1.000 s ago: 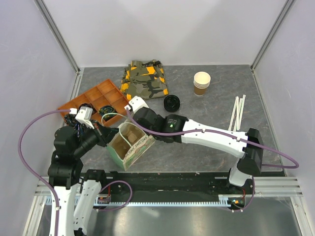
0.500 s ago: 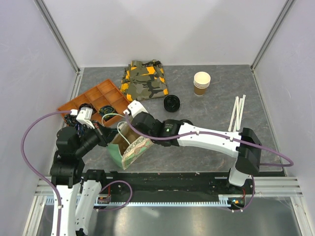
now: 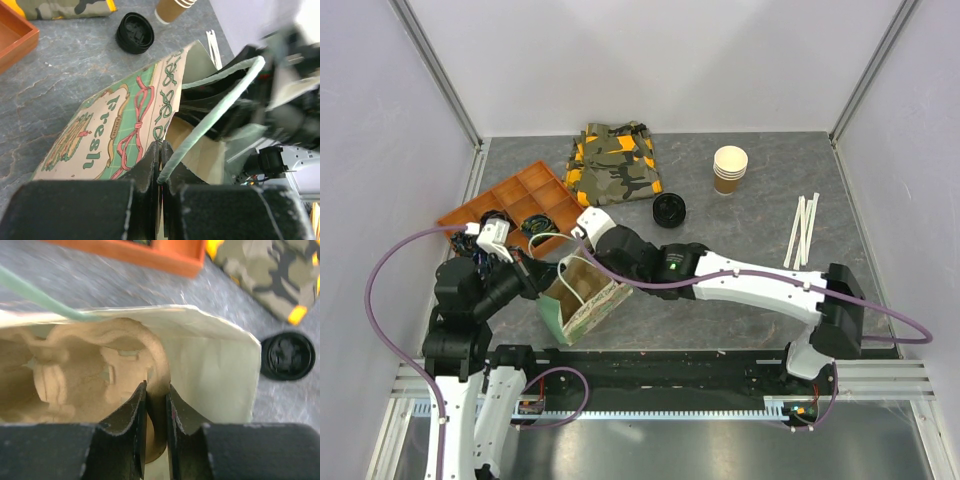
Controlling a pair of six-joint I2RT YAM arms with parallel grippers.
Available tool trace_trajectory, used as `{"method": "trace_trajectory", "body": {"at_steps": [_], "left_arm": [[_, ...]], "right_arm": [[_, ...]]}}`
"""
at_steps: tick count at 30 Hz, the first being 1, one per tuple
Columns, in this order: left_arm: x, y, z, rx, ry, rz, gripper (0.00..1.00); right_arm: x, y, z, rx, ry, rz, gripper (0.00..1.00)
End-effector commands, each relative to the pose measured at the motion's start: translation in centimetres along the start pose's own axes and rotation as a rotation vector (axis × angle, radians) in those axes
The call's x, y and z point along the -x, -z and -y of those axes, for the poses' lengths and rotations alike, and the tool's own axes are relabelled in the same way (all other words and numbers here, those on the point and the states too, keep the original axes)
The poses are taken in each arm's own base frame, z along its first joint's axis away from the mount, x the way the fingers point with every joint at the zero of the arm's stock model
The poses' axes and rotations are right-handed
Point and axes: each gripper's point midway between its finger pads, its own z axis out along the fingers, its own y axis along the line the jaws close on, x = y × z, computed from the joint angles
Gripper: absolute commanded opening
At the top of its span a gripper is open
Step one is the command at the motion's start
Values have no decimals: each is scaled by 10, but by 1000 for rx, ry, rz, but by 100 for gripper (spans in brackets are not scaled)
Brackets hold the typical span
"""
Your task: Pack the takeout coffee
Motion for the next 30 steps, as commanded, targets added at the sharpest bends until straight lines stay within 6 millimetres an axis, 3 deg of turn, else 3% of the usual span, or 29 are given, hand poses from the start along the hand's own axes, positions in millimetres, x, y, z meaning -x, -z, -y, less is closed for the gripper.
{"method": "trace_trajectory", "body": {"at_steps": [1, 5, 11, 17, 21, 26, 30], "left_arm": [[11, 9, 17, -63, -87, 36, 2], [17, 13, 22, -78, -150, 60, 2], [17, 15, 23, -89, -209, 79, 2], [12, 11, 22, -115, -200, 68, 2], [17, 10, 21, -101, -212, 80, 2], [17, 1, 13, -65, -116, 54, 2], [7, -6, 9, -82, -65, 29, 2]], "right_arm": [[64, 48, -3, 120, -14, 166, 0], [60, 60, 10, 95, 20, 121, 0], [52, 55, 27, 32, -27, 2, 0], [53, 36, 20, 83, -124, -134, 0], [52, 39, 10, 163, -99, -173, 0], [48, 39, 26, 70, -84, -193, 0], [63, 36, 11, 148, -106, -137, 0]]}}
